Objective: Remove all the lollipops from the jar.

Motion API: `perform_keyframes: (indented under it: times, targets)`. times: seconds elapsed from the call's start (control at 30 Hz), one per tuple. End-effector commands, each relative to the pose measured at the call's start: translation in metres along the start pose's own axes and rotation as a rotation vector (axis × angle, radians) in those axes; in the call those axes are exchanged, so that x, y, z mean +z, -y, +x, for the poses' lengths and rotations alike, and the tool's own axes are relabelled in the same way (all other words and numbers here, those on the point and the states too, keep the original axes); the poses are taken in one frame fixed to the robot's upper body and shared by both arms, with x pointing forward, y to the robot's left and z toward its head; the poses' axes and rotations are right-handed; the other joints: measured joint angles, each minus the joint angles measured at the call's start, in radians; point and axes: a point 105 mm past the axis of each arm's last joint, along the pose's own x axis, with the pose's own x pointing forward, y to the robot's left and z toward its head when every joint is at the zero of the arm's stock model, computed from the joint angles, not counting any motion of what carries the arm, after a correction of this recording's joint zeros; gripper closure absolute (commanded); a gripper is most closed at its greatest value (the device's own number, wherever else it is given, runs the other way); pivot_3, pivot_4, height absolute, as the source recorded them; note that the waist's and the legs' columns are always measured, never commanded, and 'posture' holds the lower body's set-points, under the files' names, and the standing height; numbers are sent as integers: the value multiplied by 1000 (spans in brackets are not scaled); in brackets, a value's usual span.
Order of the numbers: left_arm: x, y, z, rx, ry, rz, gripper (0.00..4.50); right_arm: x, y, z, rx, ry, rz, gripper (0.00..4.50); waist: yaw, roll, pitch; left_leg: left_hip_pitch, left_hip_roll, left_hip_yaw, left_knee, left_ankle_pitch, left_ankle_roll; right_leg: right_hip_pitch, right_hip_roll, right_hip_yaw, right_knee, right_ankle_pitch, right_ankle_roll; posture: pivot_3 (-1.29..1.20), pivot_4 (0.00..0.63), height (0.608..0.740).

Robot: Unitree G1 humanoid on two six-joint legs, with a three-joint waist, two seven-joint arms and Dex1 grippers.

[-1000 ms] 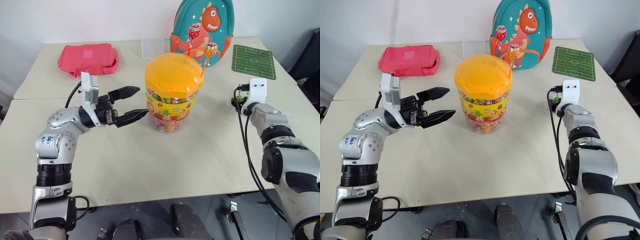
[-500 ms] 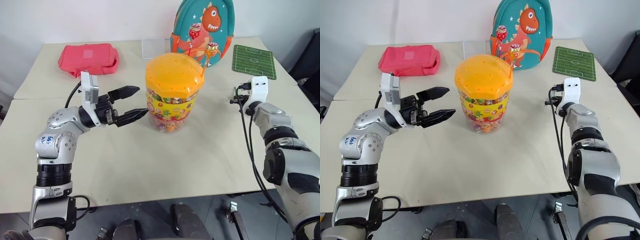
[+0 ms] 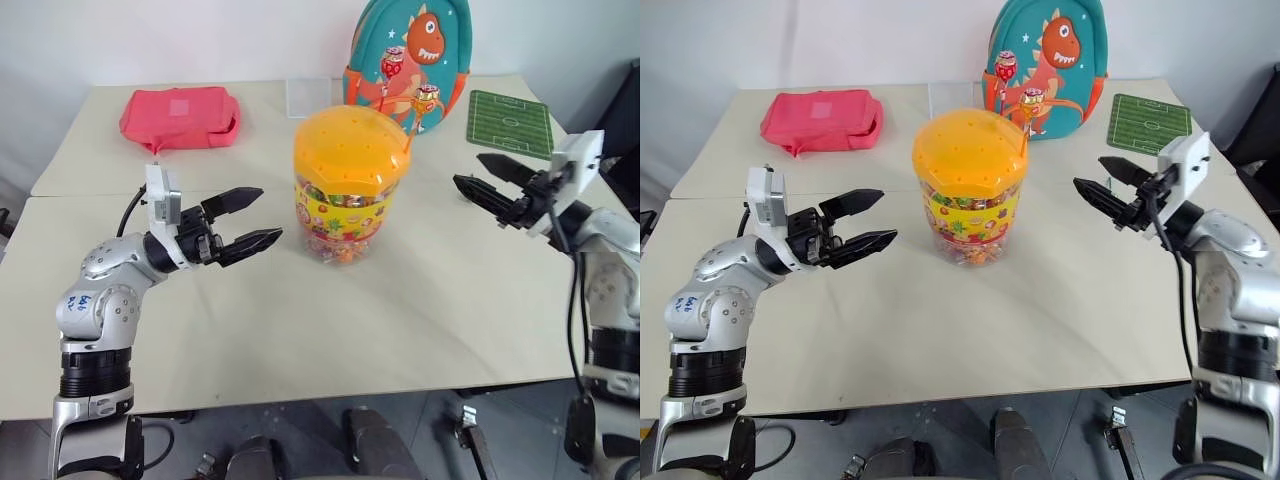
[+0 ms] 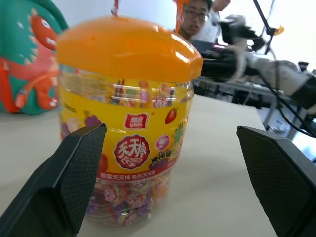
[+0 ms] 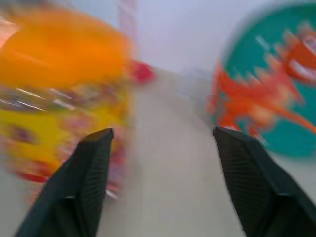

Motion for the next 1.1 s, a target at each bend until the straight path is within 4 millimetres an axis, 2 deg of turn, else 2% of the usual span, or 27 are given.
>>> perform_keyframes:
  times: [0.03, 0.1, 0.2, 0.3, 0.47, 0.83, 0.93, 1.1]
  targets:
    - [6, 1, -11, 28, 30, 26, 0, 18, -25, 0, 113, 10, -30, 61, 11, 0, 0, 0, 0, 1, 0, 0, 0, 0, 0, 1, -1, 0, 0, 0, 150, 740]
    - [4, -1, -14, 43, 29, 5, 0, 18, -40, -1, 184, -19, -20, 61, 22, 0, 0, 0, -1, 2, 1, 0, 0, 0, 0, 2, -2, 0, 0, 0, 150, 740]
    - [3, -2, -16, 46, 33, -19, 0, 19, -46, 5, 199, -12, -28, 61, 33, 0, 0, -1, -1, 5, 1, 0, 1, 0, 0, 1, -2, 0, 0, 0, 150, 740]
    - [3, 1, -12, 26, 35, -35, 0, 29, -37, 16, 142, 68, -7, 61, 38, 0, 0, -1, -1, 10, 2, 0, 1, 0, 0, 1, -3, 0, 0, 0, 150, 740]
    - [10, 8, 1, -16, 66, -17, 0, 45, -5, 42, 4, 153, 12, 61, 39, 0, 0, 0, -1, 12, 2, 0, 1, -1, 0, 2, -2, 0, 0, 0, 150, 740]
    - [19, 13, 13, -37, 122, -22, 0, 40, -2, 64, 7, 134, 54, 61, 43, 0, 0, -2, 0, 12, 1, 0, 1, -3, 0, 1, -2, 0, 0, 0, 150, 740]
    - [21, 13, 13, -32, 126, -22, 0, 38, -6, 64, 29, 139, 69, 678, 43, 0, 0, -1, 0, 12, 1, 0, 1, -3, 1, 1, -2, 0, 0, 0, 150, 740]
    - [22, 13, 13, -24, 129, -21, 0, 38, -5, 60, 22, 160, 88, 2334, 43, 0, 0, -1, 0, 12, 1, 0, 1, -3, 0, 1, -2, 0, 0, 0, 150, 740]
